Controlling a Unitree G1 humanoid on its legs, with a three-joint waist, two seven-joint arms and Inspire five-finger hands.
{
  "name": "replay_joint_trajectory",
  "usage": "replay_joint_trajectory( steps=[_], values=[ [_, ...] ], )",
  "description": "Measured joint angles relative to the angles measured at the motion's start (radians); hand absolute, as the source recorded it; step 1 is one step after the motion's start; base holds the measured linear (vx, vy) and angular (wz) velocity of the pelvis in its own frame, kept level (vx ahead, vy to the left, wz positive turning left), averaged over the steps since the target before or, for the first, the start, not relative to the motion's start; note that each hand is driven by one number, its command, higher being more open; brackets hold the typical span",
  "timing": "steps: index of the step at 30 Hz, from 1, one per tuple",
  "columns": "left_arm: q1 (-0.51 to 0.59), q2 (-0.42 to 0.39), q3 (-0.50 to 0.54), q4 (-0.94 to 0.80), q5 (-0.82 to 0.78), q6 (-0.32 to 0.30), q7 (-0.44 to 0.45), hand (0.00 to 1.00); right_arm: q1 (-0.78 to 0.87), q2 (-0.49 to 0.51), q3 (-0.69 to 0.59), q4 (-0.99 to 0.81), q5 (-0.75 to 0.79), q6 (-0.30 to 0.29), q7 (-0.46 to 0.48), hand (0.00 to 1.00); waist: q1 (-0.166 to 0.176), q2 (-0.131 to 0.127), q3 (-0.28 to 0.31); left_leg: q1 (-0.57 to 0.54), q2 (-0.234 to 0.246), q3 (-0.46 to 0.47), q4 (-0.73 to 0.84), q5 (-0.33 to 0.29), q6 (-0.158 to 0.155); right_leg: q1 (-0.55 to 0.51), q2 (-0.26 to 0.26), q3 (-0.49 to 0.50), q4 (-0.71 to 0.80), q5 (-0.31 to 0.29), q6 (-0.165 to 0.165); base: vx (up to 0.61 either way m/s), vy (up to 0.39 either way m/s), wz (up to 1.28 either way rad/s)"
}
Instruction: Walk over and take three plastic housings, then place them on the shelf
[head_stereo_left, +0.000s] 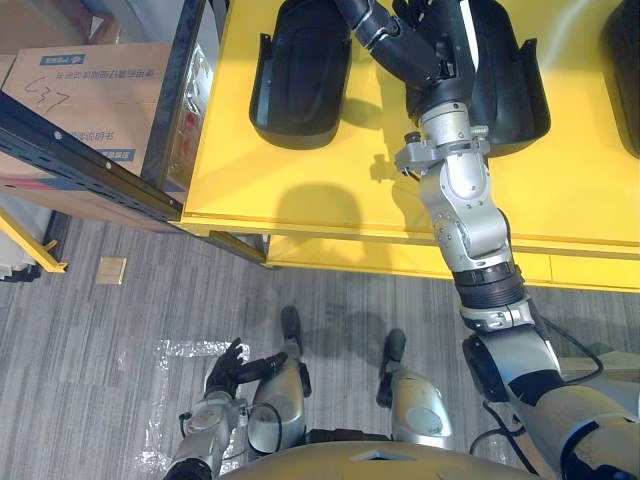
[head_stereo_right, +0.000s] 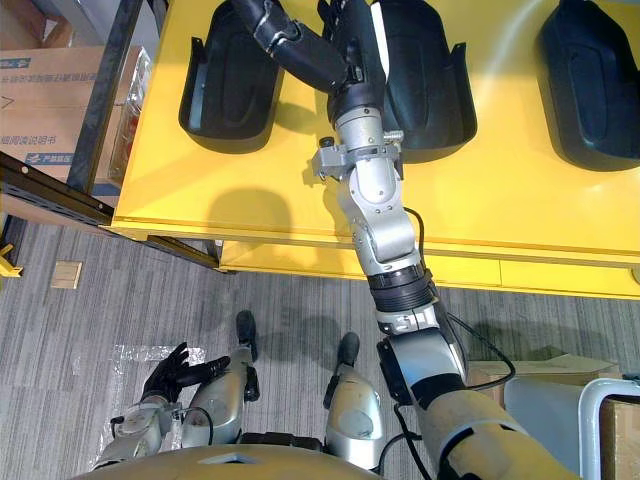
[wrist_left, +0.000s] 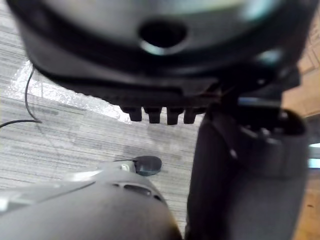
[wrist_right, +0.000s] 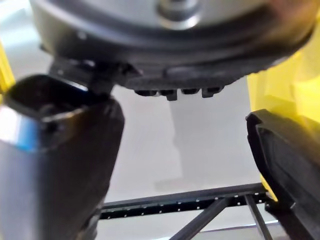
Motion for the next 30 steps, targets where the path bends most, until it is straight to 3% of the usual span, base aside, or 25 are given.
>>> replay_joint_trajectory(
  steps=[16, 21, 30],
  values=[
    [-0.001, 0.003, -0.019, -0.011, -0.004, 0.0, 0.007, 1.0, -0.22, 0.001, -0.032, 0.322, 0.044, 0.04, -0.052, 1.0, 0.037, 0.0, 0.0, -0.012, -0.005, -0.053, 0.0, 0.011, 0.002, 0.032, 0.0, -0.053, -0.02, 0.009, 0.001, -0.01, -0.007, 0.1],
    [-0.007, 0.002, -0.019, -0.012, -0.005, -0.001, -0.002, 1.0, -0.244, 0.001, -0.048, 0.355, 0.043, 0.04, -0.145, 1.0, 0.057, 0.001, 0.0, -0.016, -0.005, -0.058, 0.0, 0.013, 0.002, 0.031, 0.001, -0.057, -0.019, 0.009, 0.001, 0.0, -0.002, 0.01],
    [-0.011, 0.001, -0.019, -0.012, -0.01, -0.001, 0.0, 1.0, -0.283, 0.001, -0.114, 0.402, 0.039, 0.039, -0.26, 1.0, 0.056, 0.003, 0.001, -0.022, -0.006, -0.06, 0.001, 0.013, 0.002, 0.026, 0.001, -0.059, -0.019, 0.009, 0.0, 0.0, -0.001, 0.0]
  ],
)
